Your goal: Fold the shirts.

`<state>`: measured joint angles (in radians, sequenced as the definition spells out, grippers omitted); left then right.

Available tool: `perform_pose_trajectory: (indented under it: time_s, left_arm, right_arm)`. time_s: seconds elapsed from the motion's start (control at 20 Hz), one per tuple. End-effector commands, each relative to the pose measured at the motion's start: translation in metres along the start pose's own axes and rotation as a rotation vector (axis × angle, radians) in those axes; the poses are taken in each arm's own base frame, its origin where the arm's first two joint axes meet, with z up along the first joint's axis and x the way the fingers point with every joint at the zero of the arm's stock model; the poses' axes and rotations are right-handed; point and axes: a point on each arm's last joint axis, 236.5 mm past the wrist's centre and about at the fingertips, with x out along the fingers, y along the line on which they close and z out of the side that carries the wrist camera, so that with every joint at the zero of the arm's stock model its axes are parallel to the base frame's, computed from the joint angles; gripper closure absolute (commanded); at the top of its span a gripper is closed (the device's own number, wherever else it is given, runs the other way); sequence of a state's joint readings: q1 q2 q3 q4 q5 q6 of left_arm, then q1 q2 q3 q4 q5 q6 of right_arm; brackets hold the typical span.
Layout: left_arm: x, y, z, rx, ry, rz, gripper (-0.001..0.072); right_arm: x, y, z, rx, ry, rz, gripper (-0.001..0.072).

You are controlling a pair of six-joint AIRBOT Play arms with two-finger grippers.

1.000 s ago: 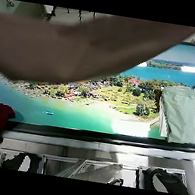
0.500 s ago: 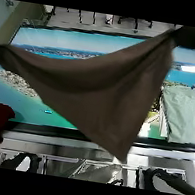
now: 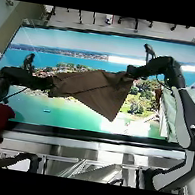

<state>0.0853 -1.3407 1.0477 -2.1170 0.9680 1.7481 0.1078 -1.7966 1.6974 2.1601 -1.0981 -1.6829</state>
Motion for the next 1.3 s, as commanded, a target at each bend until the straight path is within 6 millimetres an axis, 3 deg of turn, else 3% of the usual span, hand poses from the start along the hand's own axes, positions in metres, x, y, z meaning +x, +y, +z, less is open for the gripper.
perform_pose_trajectory:
  time_s: [0.0,0.05,0.1,0.2,0.25,0.35,0.4,0.55,0.7,0.8,1.15,1.25]
  left_arm:
    - [0.025,0.007,0.002,-0.006,0.05,0.005,0.069]
    - [0.022,0.003,0.011,0.004,0.034,0.001,0.069]
    - [0.017,-0.002,0.023,0.017,0.009,-0.004,0.069]
    - [0.004,-0.011,0.044,0.042,-0.042,-0.011,0.069]
    - [-0.001,-0.014,0.052,0.053,-0.06,-0.013,0.069]
    - [-0.01,-0.021,0.063,0.07,-0.088,-0.019,0.069]
    - [-0.013,-0.023,0.067,0.075,-0.095,-0.022,0.0691]
    - [-0.015,-0.025,0.068,0.079,-0.094,-0.025,0.069]
    - [-0.015,-0.026,0.067,0.079,-0.091,-0.026,0.069]
    - [-0.015,-0.026,0.065,0.08,-0.083,-0.027,0.069]
    - [-0.015,-0.026,0.063,0.079,-0.074,-0.029,0.069]
    - [-0.015,-0.026,0.062,0.08,-0.068,-0.03,0.069]
  right_arm:
    - [-0.001,0.003,-0.003,0.02,0.033,0.026,0.0509]
    - [-0.02,0.007,0.0,0.012,0.032,0.033,0.0345]
    - [-0.045,0.01,0.001,0.009,0.036,0.037,0.0269]
    - [-0.088,0.013,-0.009,0.017,0.062,0.035,0.027]
    - [-0.105,0.013,-0.023,0.02,0.101,0.024,0.027]
    - [-0.111,0.014,-0.065,0.054,0.195,0.017,0.027]
    - [-0.101,0.013,-0.091,0.091,0.238,0.016,0.0269]
    - [-0.042,0.008,-0.179,0.298,0.319,0.043,0.0269]
    - [0.005,-0.004,-0.232,0.475,0.319,0.054,0.0269]
    - [0.018,-0.007,-0.246,0.494,0.323,0.036,0.0269]
    - [0.06,0.011,-0.261,0.511,0.341,0.037,0.027]
    - [0.071,0.015,-0.255,0.506,0.316,0.036,0.0284]
